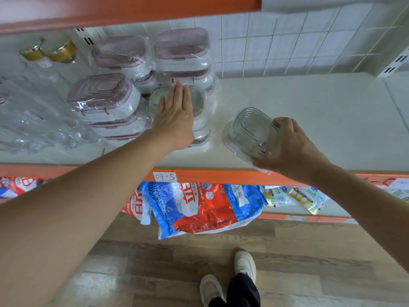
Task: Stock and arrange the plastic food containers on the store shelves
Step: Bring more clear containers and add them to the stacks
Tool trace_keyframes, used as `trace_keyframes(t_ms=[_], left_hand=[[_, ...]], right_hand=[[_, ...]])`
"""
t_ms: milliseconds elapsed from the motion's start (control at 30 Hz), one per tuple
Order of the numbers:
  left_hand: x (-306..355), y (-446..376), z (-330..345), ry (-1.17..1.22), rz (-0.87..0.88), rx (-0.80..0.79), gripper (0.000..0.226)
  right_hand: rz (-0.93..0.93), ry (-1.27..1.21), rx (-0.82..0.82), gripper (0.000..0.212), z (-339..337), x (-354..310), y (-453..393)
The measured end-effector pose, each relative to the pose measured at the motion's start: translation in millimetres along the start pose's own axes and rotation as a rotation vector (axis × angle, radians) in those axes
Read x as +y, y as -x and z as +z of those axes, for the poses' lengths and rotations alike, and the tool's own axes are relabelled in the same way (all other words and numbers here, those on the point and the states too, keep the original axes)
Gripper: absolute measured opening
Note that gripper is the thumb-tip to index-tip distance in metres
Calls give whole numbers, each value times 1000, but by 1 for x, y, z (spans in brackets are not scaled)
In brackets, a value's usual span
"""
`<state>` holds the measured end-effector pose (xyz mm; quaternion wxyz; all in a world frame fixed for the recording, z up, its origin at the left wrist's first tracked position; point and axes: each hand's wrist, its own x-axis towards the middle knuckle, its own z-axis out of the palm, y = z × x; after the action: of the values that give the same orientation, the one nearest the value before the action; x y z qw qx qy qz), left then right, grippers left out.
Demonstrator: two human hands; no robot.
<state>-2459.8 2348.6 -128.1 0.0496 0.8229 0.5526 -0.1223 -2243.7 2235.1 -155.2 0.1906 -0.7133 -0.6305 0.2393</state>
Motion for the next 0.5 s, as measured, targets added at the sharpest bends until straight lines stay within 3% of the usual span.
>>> trace_keyframes(t_ms=[233,400,500], left_hand=[[-6,-9,-6,23,36,-36,87],[-10,-2,-12,0,49,177,107],[-9,9,-15,8,83,272,100]], right_hand=[[16,1,-45,85,14,8,14],[25,9,-64,86,15,9,19],[23,15,-61,84,10,7,21]])
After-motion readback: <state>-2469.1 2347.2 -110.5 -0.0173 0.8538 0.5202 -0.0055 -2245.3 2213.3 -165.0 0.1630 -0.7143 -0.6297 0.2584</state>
